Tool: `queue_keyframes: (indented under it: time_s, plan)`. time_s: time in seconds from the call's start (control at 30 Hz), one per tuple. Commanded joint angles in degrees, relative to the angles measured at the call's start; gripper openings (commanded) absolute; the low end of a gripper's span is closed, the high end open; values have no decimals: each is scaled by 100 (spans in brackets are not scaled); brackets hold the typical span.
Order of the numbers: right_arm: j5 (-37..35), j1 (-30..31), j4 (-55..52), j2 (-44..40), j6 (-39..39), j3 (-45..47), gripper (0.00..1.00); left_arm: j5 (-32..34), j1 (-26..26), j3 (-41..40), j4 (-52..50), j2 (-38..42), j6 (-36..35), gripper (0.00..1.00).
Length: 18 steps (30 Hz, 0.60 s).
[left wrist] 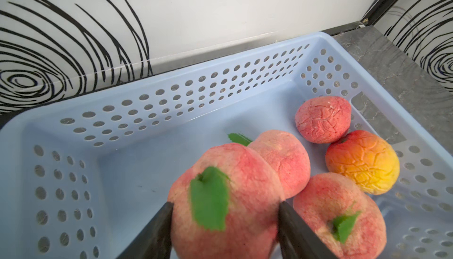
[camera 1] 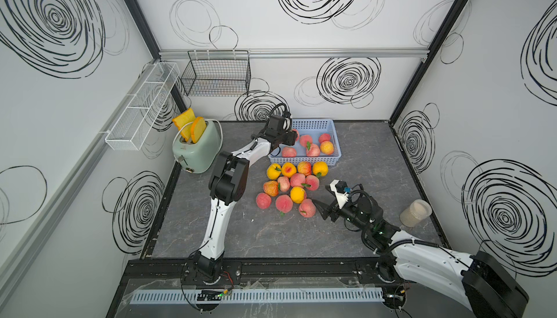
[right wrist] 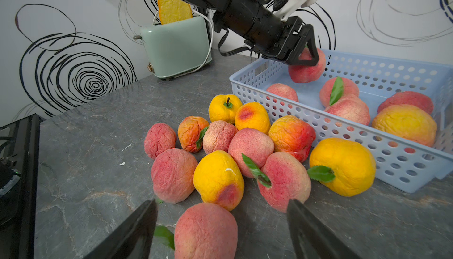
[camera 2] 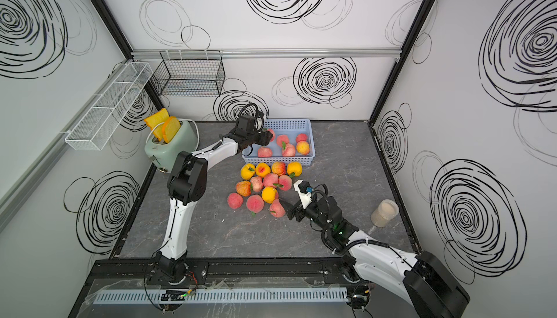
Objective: Put the peaches into the basket
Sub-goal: Place the peach in the basket.
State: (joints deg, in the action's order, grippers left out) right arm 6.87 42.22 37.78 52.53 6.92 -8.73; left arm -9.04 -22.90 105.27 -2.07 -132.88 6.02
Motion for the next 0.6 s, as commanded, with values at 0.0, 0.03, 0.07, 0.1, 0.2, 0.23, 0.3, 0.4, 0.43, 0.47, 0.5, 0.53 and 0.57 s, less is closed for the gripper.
queue_keyframes:
  time_s: [0.0,0.03,0.07,0.1,0.2,0.23,0.3,0.4,0.43,0.47,0.5,0.53,0.57]
  plan:
    - [-123,50,117,54,-137,-111,86,-96,-60,227,-71,-163,-137,66]
    - [-146,58,113,55,-135,-103,86,-94,-64,230,-66,-190,-105,66]
    - [-164,59,116,49,-125,-111,86,-93,-65,237,-74,-209,-89,66]
    - [-192,67,111,47,-126,-111,86,-95,-66,248,-83,-237,-75,66]
    - [-285,67,87,39,-125,-107,86,-104,-84,224,-118,-267,-53,67]
    - [-300,67,89,38,-121,-109,86,-114,-97,201,-110,-273,-51,68]
    - [-322,75,81,29,-125,-111,86,-117,-101,186,-124,-294,-39,71]
    - [-377,77,65,11,-116,-111,86,-136,-102,165,-165,-300,-8,78]
    - [-397,81,61,11,-112,-111,86,-141,-106,155,-171,-289,-7,80]
    - [-414,72,61,4,-119,-111,86,-150,-101,134,-155,-267,-5,82]
    - [-415,84,59,1,-117,-111,86,-164,-101,110,-138,-244,-5,83]
    - [-416,85,55,3,-112,-111,86,-183,-101,94,-124,-223,-3,84]
    - [-431,85,51,3,-112,-110,86,-213,-101,87,-135,-199,-14,85]
